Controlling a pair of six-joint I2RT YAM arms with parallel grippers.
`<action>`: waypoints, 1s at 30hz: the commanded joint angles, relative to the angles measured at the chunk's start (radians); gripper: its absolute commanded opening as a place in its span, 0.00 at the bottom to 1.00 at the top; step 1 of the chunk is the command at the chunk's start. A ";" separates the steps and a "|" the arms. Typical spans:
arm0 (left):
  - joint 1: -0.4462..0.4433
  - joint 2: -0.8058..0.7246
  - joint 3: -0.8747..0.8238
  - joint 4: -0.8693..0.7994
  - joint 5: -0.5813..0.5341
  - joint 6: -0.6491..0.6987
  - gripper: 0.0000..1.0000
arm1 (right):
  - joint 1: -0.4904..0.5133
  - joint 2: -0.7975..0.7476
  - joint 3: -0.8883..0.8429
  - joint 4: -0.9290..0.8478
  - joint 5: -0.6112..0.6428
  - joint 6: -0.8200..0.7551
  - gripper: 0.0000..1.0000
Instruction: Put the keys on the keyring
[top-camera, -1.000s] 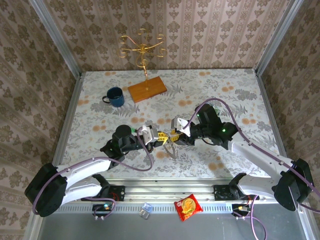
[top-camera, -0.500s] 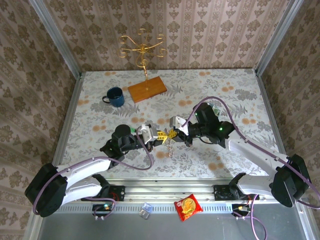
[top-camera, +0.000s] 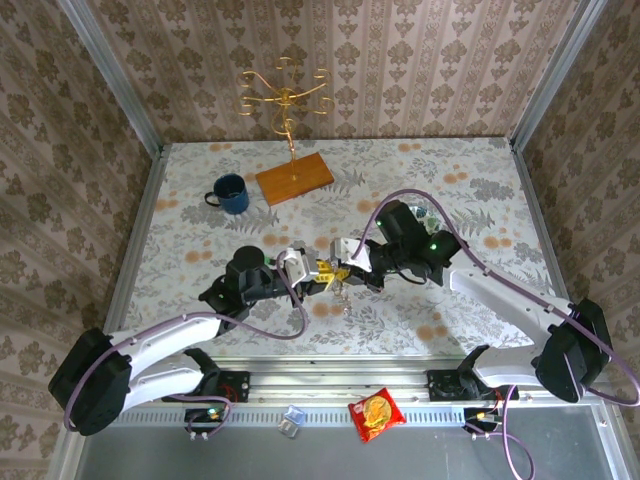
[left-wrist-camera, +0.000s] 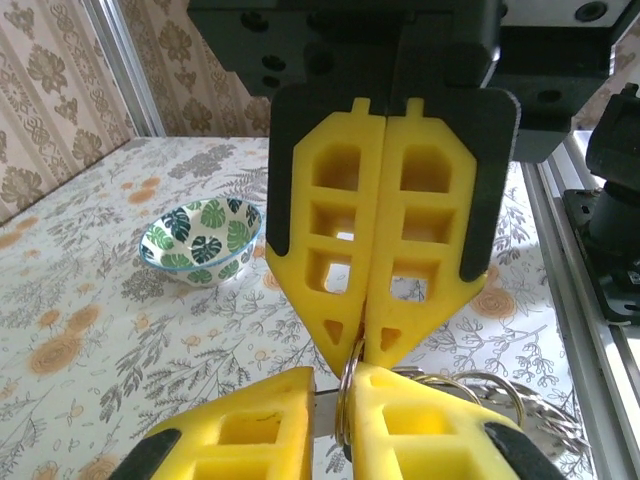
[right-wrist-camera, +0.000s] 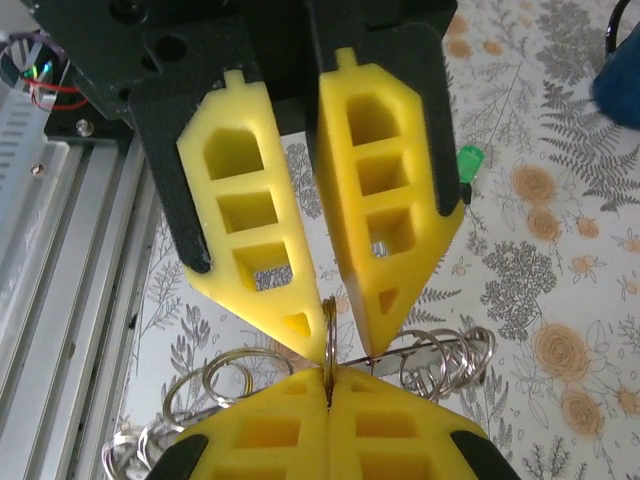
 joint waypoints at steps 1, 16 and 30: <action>-0.009 0.012 0.054 -0.064 -0.014 0.052 0.16 | 0.030 0.019 0.070 -0.114 0.036 -0.072 0.00; -0.019 0.001 0.052 -0.067 0.019 0.076 0.00 | -0.022 -0.083 -0.021 0.074 -0.045 0.056 0.29; -0.004 -0.002 -0.011 0.141 0.063 -0.037 0.00 | -0.037 -0.096 -0.161 0.231 -0.046 0.164 0.31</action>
